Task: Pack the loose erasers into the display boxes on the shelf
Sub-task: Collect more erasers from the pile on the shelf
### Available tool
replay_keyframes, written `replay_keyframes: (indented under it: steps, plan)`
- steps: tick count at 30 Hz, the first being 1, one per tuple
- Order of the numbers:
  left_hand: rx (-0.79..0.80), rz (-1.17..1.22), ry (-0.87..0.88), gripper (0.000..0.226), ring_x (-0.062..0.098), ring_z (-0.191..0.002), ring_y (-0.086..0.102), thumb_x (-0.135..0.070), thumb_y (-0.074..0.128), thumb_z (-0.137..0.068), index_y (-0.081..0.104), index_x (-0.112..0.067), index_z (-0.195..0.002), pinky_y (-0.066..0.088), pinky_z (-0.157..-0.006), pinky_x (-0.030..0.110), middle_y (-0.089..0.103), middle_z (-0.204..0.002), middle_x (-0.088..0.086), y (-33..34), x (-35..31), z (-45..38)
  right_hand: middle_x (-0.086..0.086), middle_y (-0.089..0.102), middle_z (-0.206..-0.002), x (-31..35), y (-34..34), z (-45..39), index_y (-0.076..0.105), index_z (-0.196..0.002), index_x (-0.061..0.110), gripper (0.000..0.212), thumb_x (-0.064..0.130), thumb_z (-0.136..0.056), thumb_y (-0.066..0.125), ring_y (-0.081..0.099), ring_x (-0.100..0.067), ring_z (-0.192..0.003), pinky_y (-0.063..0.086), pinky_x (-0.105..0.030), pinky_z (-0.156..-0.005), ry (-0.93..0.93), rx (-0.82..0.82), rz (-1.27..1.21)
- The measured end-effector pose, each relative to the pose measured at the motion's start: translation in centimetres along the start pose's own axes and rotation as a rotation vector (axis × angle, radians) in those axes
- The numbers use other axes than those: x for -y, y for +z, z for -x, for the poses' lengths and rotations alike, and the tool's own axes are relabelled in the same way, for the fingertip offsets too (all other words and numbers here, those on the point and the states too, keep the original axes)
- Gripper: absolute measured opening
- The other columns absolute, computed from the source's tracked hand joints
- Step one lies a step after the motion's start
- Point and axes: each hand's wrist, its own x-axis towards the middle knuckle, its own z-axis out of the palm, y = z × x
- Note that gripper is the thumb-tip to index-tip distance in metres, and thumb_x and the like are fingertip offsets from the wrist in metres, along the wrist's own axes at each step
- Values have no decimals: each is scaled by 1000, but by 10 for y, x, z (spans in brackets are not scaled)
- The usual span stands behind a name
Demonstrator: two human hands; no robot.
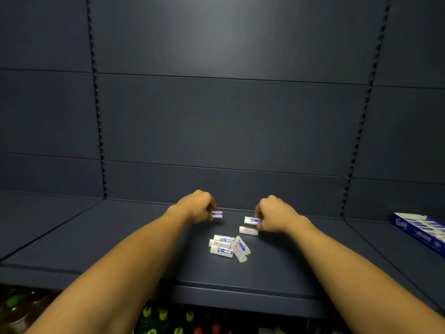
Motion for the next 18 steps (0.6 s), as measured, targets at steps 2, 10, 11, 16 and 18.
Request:
replay_keyframes:
  steps: [2, 10, 11, 16, 18]
  plan:
    - [-26, -3, 35, 23, 17, -93, 65, -27, 74, -89, 73, -21, -112, 58, -87, 39, 70, -107, -2, -1, -8, -1, -4, 67, -102, -5, -4, 7, 74, -99, 20, 20, 25, -80, 71, 65, -24, -90, 54, -33, -75, 25, -20, 21]
    - [-130, -24, 211, 23, 17, -99, 60, -29, 70, -92, 73, -22, -113, 52, -80, 30, 62, -111, -3, -3, -51, -7, 2, 67, -100, -37, -15, 48, 76, -100, 26, 22, 26, -79, 72, 63, -20, -86, 46, -29, -67, 156, -88, 50]
    - [-133, -17, 227, 23, 17, -99, 61, -28, 70, -92, 73, -22, -114, 52, -80, 29, 64, -112, -2, -1, -57, -8, 2, 67, -99, -40, -16, 55, 76, -101, 25, 22, 25, -79, 72, 63, -20, -84, 45, -29, -66, 170, -90, 52]
    - [-115, -2, 310, 23, 19, -100, 62, -24, 70, -93, 72, -20, -116, 51, -81, 30, 64, -115, 0, 10, -93, -13, -1, 67, -95, -62, -19, 87, 74, -98, 20, 18, 23, -80, 69, 64, -21, -81, 51, -31, -66, 235, -100, 100]
    - [-101, -25, 333, 23, 20, -100, 61, -24, 69, -93, 72, -22, -116, 54, -83, 34, 63, -116, 0, 13, -109, -14, -3, 66, -94, -73, -21, 101, 73, -96, 17, 17, 23, -81, 69, 64, -23, -80, 53, -33, -68, 259, -102, 131]
